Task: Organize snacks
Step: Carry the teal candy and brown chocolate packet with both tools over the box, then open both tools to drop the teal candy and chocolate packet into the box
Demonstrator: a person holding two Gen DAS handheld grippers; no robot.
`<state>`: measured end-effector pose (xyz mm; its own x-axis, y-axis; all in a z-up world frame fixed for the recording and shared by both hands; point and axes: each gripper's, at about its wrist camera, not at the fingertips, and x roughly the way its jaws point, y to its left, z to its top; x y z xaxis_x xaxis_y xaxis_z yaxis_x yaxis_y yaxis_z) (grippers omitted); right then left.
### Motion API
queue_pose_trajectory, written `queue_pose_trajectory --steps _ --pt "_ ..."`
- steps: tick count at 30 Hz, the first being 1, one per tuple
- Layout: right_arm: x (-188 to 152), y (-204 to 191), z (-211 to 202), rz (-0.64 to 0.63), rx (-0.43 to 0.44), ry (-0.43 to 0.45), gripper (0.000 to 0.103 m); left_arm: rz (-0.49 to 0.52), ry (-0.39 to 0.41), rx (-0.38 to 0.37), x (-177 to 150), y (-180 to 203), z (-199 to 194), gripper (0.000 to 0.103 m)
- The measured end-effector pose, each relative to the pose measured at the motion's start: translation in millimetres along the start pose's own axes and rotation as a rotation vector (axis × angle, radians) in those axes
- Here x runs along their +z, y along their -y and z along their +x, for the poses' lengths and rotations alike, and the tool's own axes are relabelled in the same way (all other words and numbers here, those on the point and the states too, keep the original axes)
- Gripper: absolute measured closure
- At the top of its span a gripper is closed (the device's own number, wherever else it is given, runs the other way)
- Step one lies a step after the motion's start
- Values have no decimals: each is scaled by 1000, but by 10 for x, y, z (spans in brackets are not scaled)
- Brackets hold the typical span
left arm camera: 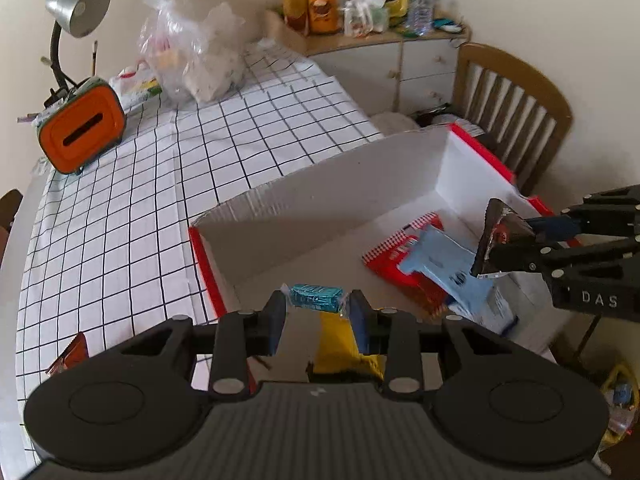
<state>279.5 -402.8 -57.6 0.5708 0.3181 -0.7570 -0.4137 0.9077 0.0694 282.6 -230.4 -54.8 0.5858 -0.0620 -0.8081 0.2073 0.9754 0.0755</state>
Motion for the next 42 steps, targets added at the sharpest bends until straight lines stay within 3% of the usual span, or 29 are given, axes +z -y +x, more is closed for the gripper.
queue_pose_trajectory --steps 11,15,21,28,31,42 --pt "245 198 433 62 29 -39 74 62 -129 111 261 178 443 69" --pt "254 232 550 59 27 -76 74 49 -193 118 276 152 610 69" --pt "215 231 599 40 36 -102 74 36 -228 109 272 148 680 68" --pt "224 209 547 7 44 -112 73 37 -219 122 268 168 648 62" --pt "216 209 495 -10 38 -111 73 27 -197 124 264 155 585 53" --pt "217 145 145 -32 101 -58 71 -15 -86 85 185 139 155 43"
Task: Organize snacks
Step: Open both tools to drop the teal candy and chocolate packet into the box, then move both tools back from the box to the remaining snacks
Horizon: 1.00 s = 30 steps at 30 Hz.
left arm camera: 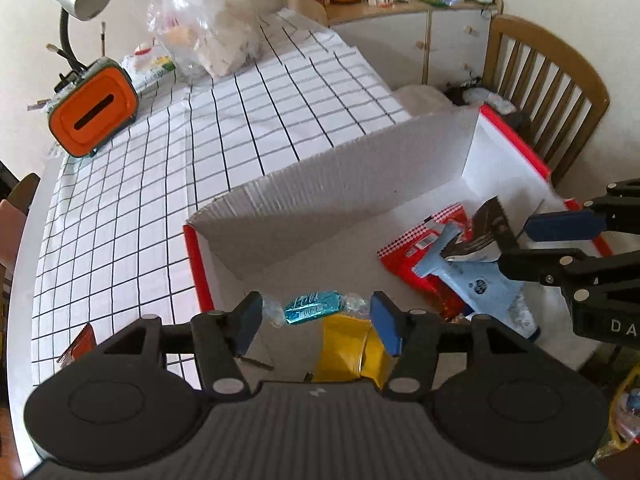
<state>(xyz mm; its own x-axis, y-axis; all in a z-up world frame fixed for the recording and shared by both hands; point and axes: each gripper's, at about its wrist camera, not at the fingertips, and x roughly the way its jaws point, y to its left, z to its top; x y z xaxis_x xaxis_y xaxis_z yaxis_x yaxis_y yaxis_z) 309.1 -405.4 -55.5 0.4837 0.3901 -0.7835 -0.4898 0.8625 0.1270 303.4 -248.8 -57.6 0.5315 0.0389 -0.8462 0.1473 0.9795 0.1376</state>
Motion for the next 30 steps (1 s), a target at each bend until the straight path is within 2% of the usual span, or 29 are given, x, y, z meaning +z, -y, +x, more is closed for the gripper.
queue_pose_trajectory --steps 4,9,13,16,17,20,30 --pt "-27 -67 -151 5 22 25 70 -15 46 -15 -77 -42 -168 39" --pt "-43 -189 -337 7 38 61 68 -40 101 -35 -205 -126 -410 39" --pt "-56 -330 -469 4 44 98 64 -58 149 -44 -349 -245 -619 31" --pt "-73 -465 -554 -4 48 132 52 -63 180 -39 -486 -349 -758 31" --pt "-82 -514 -581 -10 51 144 44 -68 188 -35 -536 -392 -799 31" --pt "-99 -692 -627 -40 56 168 29 -91 203 -29 -690 -545 -898 27" --pt "-110 -1296 -533 -87 79 174 17 -167 229 -11 -1207 -1184 -1081 19"
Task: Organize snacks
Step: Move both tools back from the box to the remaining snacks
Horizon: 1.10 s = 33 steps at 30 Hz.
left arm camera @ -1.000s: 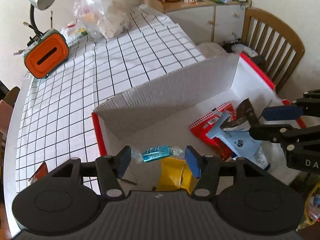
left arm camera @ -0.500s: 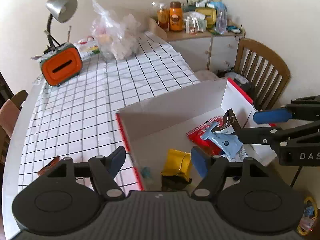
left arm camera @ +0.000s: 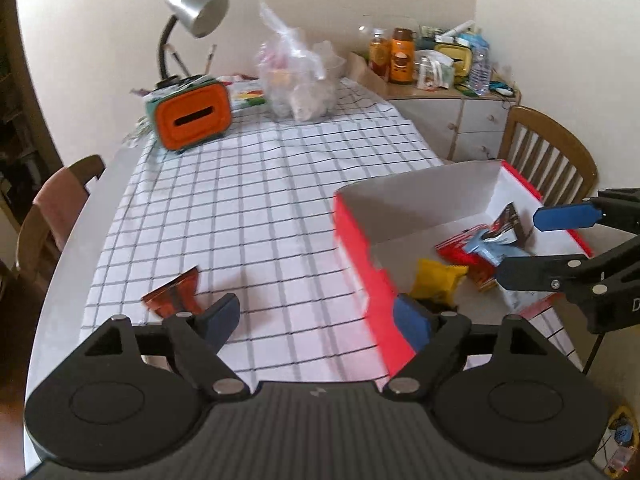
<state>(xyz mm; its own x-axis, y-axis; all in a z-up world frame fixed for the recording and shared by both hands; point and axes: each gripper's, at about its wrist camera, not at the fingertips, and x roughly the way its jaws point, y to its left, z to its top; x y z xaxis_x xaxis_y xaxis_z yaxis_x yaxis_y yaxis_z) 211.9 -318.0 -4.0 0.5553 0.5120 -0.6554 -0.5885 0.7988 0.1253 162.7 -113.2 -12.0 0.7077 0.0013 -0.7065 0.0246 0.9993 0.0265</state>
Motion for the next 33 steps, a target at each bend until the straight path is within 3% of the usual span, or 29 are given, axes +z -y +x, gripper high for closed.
queue_pose_trajectory --steps 5,12,22,33 --pt "12 -316 166 -19 18 -20 14 -33 8 19 -198 -383 -90 17" --pt "47 -769 458 -45 25 -38 2 -64 4 55 -520 -889 -106 12" --pt "123 -1238 1040 -77 -4 -100 0 -111 -48 125 -925 -1344 101 12" --pt "222 -1503 1653 -109 -8 -176 1 -222 -167 125 -1166 -1650 495 12"
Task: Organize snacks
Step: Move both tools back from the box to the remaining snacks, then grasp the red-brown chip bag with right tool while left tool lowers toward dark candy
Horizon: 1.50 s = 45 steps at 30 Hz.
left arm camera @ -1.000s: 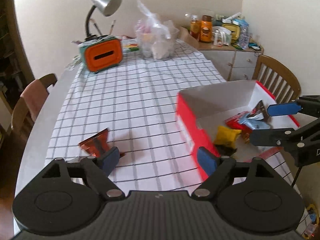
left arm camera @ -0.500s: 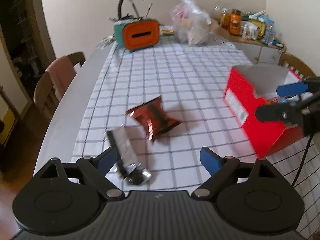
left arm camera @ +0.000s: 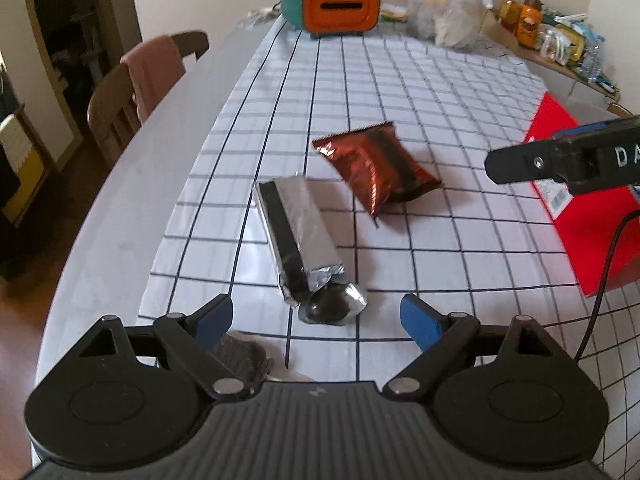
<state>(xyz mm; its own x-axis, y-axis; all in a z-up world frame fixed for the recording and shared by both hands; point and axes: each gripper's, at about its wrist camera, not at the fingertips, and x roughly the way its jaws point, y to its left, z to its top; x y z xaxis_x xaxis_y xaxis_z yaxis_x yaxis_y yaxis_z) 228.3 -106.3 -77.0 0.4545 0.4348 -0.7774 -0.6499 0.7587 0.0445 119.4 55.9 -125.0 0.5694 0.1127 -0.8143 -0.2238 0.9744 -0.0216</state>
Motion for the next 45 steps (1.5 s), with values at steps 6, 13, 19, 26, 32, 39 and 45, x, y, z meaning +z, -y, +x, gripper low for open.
queue_pose_trajectory --steps 6,13,19,26,32,39,45 --pt "113 -53 269 -10 -3 -37 1 -18 -28 19 -19 19 184 12" --pt "205 -140 553 -58 -5 -75 4 -17 -30 23 -36 99 269 12" --pt "299 -271 760 -122 -4 -94 6 -13 -51 41 3 149 345 26" --pt "384 -395 953 -170 -6 -106 10 -36 -73 29 -1 117 399 40" --pt "407 -406 1089 -148 -12 -128 18 -32 -71 37 -1 123 386 52" --pt "379 -445 1192 -142 -33 -144 40 -34 -73 37 -4 117 365 66" --pt "360 -458 1168 -122 -14 -133 61 -24 -65 36 -25 125 347 74"
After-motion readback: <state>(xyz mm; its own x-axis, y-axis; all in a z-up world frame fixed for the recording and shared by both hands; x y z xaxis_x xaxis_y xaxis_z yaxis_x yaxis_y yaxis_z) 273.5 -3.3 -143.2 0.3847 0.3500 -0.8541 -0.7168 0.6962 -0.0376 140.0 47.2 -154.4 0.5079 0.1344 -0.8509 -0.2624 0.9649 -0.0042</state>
